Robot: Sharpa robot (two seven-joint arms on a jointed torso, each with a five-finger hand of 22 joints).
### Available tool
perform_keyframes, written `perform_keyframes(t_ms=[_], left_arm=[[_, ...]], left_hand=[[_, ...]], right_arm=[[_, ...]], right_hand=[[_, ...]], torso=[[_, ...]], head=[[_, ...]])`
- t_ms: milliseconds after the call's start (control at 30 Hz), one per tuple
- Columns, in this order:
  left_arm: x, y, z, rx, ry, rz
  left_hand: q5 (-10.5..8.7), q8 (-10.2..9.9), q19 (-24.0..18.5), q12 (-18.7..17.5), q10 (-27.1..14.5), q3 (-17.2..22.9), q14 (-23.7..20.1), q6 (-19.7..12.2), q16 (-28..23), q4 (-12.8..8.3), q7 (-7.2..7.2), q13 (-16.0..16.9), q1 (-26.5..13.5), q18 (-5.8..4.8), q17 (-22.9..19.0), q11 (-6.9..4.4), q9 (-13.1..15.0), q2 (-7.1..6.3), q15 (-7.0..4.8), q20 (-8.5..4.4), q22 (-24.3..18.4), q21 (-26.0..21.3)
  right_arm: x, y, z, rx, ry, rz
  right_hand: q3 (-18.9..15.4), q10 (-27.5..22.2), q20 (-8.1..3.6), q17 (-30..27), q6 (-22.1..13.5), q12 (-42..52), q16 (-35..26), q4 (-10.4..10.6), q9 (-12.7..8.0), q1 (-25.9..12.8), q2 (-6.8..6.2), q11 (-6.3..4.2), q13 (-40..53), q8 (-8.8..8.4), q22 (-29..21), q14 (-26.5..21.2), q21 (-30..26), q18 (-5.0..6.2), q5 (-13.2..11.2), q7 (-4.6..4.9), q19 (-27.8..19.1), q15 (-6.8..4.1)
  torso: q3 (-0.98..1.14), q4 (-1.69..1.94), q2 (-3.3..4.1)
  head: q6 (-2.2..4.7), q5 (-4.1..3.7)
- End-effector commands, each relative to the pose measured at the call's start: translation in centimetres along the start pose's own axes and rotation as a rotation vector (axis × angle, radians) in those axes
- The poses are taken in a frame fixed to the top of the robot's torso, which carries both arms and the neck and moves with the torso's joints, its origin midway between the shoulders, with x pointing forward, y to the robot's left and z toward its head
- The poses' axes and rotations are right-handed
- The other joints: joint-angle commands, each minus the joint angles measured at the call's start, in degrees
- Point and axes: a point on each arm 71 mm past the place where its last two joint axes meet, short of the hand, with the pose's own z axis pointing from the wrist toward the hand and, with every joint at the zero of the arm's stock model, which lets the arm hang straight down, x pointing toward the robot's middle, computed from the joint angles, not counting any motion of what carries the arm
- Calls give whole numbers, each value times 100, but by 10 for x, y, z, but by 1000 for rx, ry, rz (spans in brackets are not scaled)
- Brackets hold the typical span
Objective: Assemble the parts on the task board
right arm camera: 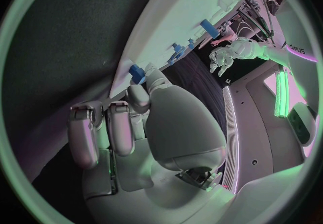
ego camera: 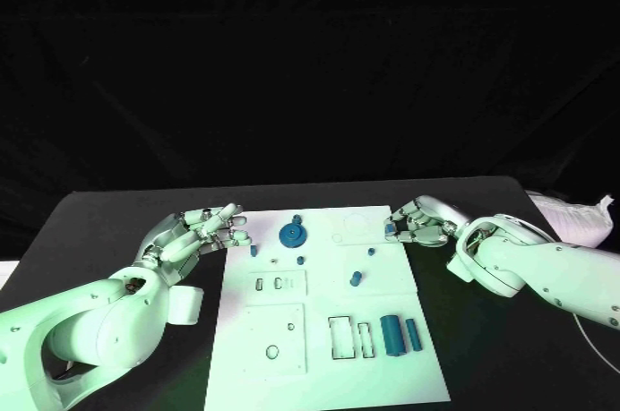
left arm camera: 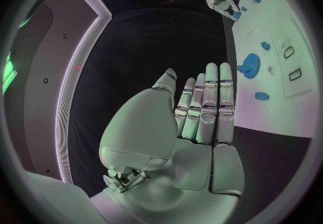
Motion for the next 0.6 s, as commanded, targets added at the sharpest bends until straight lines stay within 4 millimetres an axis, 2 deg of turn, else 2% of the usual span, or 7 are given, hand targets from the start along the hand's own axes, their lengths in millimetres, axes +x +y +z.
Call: perform_keyframes(t_ms=[33, 400, 600], left_arm=[[2, -1, 0, 7, 20, -10], [2, -1, 0, 6, 18, -10], [2, -1, 0, 5, 17, -9]], left_hand=[[4, -32, -21, -33, -27, 3, 8, -2, -37, -23, 26, -5, 41, 59, 5, 17, -2, -3, 30, 4, -9, -34], [4, -32, -21, -33, -27, 3, 8, -2, -37, -23, 26, -5, 41, 59, 5, 17, -2, -3, 30, 4, -9, -34], [4, -32, -21, -33, -27, 3, 8, -2, -37, -23, 26, -5, 41, 59, 5, 17, -2, -3, 30, 4, -9, -34]], right_arm=[[3, 0, 1, -4, 23, -17], [4, -1, 2, 1, 27, -22], [5, 0, 3, 0, 25, -22]], right_hand=[[24, 25, 8, 635, 68, 49, 29, -57, 5, 90, 21, -42, 19, 2, 1280, 417, -7, -65, -50, -1, 424, -17], [82, 36, 4, 667, 121, 79, 46, -100, 7, 134, 49, -48, 37, 7, 1297, 424, 1, -69, -70, -10, 439, -22], [148, 56, -7, 696, 258, 119, 61, -123, 25, 140, 95, -74, 61, 42, 1322, 430, 13, -76, -76, -48, 458, -39]], torso=[[0, 1, -1], [1, -1, 0], [4, -3, 0]], head=[[-15, 2], [-29, 0], [-36, -4]])
